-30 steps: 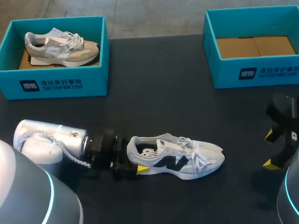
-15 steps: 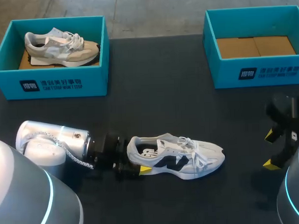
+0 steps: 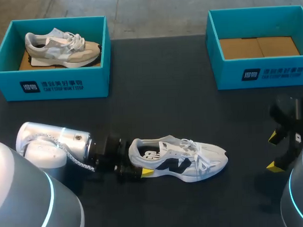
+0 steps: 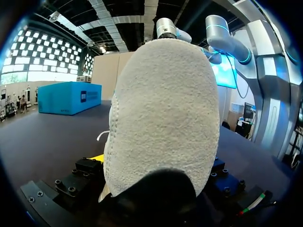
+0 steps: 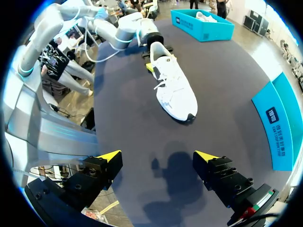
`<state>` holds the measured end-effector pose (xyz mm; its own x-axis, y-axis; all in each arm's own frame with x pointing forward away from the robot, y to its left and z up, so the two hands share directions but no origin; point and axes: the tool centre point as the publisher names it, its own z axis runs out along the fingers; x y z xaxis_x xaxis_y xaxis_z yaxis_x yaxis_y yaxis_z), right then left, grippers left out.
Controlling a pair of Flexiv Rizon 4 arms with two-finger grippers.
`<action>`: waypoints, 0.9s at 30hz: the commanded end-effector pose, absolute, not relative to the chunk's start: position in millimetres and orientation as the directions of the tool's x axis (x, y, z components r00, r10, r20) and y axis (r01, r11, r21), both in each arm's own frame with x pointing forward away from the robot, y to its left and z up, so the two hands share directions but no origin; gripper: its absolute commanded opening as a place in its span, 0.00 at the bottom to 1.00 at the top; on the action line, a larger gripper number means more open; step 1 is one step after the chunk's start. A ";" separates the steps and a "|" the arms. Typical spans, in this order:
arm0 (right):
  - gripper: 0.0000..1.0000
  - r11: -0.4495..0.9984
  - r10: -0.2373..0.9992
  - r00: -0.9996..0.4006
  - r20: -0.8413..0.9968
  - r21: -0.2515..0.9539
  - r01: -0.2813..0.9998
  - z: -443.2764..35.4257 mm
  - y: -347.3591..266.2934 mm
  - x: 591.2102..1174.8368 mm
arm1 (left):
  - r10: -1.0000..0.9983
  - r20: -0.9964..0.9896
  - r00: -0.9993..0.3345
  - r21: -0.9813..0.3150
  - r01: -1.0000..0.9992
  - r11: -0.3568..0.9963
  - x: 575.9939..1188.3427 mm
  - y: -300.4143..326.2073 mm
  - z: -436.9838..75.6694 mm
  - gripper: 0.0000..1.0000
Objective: Take the shoe out of the shoebox, open the shoe tongue, remove and reinsert the insole, then place the shoe into the shoebox
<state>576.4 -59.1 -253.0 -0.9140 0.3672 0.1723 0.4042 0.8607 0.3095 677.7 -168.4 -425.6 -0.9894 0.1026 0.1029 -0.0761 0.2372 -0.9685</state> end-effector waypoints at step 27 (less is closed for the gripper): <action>1.00 0.651 0.749 -0.655 0.096 0.070 0.755 -215.4 -4.5 619.6 | 0.102 0.102 -0.990 -0.968 -0.076 0.239 675.7 -170.6 -428.5 0.00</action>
